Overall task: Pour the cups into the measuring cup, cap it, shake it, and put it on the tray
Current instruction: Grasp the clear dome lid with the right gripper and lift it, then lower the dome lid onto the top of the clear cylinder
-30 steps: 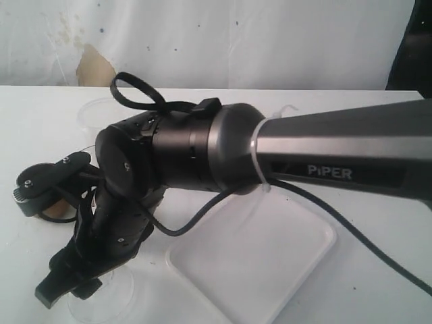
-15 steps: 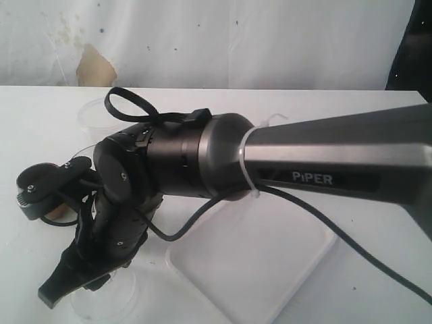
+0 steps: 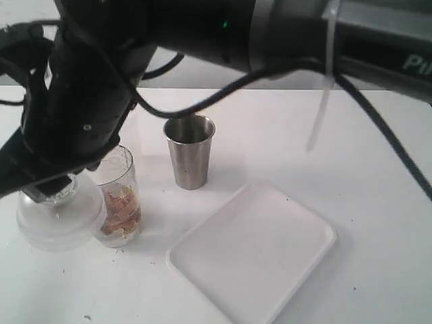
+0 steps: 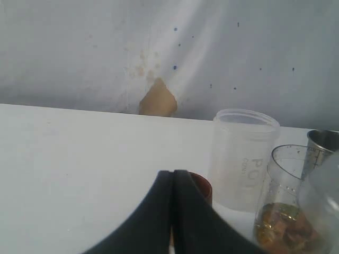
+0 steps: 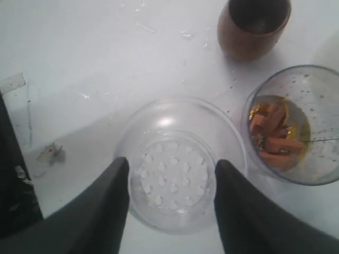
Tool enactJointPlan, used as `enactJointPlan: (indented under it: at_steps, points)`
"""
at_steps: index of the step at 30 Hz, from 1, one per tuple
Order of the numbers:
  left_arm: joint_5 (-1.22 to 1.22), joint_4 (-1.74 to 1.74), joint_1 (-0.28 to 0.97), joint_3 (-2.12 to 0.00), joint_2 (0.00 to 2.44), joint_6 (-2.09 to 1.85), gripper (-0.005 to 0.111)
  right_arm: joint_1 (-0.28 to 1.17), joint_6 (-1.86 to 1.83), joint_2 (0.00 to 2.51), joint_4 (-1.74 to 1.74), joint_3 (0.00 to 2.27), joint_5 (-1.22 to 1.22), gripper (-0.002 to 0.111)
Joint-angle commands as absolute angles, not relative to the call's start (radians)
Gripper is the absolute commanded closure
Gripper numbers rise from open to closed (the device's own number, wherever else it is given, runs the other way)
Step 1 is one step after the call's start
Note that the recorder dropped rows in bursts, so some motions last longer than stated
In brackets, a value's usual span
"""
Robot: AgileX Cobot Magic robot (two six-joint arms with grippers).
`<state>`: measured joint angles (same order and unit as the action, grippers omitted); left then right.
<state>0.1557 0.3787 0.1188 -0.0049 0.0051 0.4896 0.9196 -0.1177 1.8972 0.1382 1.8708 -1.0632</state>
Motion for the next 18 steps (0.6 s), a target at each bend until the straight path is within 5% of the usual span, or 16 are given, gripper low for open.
enactJointPlan:
  at_steps: [1,18]
  points:
    - [0.151,0.382,0.124,0.0,0.0,0.49,0.107,0.906,-0.096,1.898,0.03,2.018,-1.138,0.108]
    - [0.151,0.382,0.124,0.0,0.0,0.49,0.107,0.777,-0.064,2.12,0.052,2.284,-1.221,0.108]
